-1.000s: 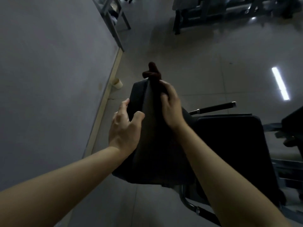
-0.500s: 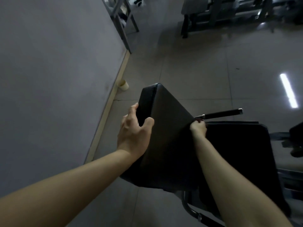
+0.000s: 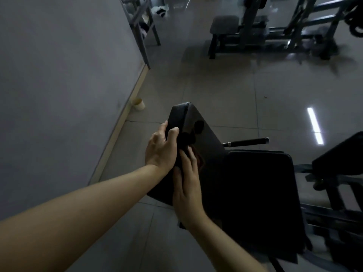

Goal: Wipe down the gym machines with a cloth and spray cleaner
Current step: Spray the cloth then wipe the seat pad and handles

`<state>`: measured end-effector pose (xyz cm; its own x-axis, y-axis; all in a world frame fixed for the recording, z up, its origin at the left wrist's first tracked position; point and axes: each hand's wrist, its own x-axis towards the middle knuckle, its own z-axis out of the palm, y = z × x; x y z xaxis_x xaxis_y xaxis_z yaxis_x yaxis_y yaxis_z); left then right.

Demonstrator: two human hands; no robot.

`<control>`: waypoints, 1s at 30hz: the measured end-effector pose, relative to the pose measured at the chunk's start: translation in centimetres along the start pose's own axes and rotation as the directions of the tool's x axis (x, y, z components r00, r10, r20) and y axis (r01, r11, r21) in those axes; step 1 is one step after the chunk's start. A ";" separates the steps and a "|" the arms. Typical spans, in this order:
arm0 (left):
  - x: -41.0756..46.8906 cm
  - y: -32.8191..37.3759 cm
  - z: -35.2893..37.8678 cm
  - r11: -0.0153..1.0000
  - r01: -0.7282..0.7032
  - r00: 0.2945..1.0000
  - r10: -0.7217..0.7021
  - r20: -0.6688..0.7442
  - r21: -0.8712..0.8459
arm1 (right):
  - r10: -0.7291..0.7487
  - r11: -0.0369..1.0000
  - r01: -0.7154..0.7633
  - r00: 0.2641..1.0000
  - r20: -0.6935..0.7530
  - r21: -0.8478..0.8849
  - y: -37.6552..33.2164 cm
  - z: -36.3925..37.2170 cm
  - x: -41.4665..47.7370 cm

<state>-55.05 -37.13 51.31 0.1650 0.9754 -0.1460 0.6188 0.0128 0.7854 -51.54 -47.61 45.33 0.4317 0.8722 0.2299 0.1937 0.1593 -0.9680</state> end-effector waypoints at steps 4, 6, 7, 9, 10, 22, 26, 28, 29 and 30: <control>0.3 -0.1 0.2 1.000 -0.002 1.000 0.002 -0.013 0.012 | 0.016 0.997 -0.017 1.000 -0.009 -0.081 1.6 -0.5 7.4; 0.6 -0.5 0.2 1.000 -0.009 1.000 0.009 -0.020 0.021 | 0.041 0.990 -0.043 0.999 -0.018 -0.134 2.9 -0.6 12.2; 0.5 -0.6 0.2 1.000 -0.018 1.000 0.018 -0.017 0.026 | 0.058 0.988 -0.060 0.998 -0.018 -0.144 3.7 -0.8 14.0; 0.8 -1.0 0.5 0.998 -0.038 0.999 0.039 -0.019 0.040 | 0.084 0.990 -0.087 0.996 -0.034 -0.109 5.3 -1.5 17.6; 1.1 -1.2 0.5 0.998 -0.043 0.999 0.044 -0.021 0.049 | 0.118 0.990 -0.121 0.992 -0.045 -0.070 5.9 -1.6 19.0; -0.3 0.4 -0.3 0.999 -0.007 1.000 0.006 -0.024 -0.045 | 0.063 0.998 -0.062 0.997 0.041 -0.032 -1.1 0.3 -2.4; -0.4 0.6 -0.3 0.998 0.009 1.000 -0.011 -0.024 -0.060 | 0.068 0.996 -0.065 0.997 0.041 -0.068 0.0 -0.3 -3.0; -0.4 0.7 -0.2 0.999 0.001 1.000 -0.003 -0.025 -0.045 | 0.077 0.988 -0.073 0.997 0.025 -0.133 1.5 -0.5 -0.1; -0.2 0.5 -0.1 0.999 -0.003 1.000 0.002 -0.026 -0.033 | 0.082 0.986 -0.079 0.996 0.015 -0.146 2.6 -0.5 1.8; 0.0 0.4 0.0 1.000 -0.008 1.000 0.008 -0.029 -0.019 | 0.091 0.984 -0.091 0.996 -0.005 -0.151 3.9 -0.6 4.0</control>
<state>-54.79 -37.14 51.57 0.1478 0.9814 -0.1224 0.6027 0.0088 0.7979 -48.49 -43.76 42.60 0.4516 0.8810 0.1410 0.2847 0.0074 -0.9586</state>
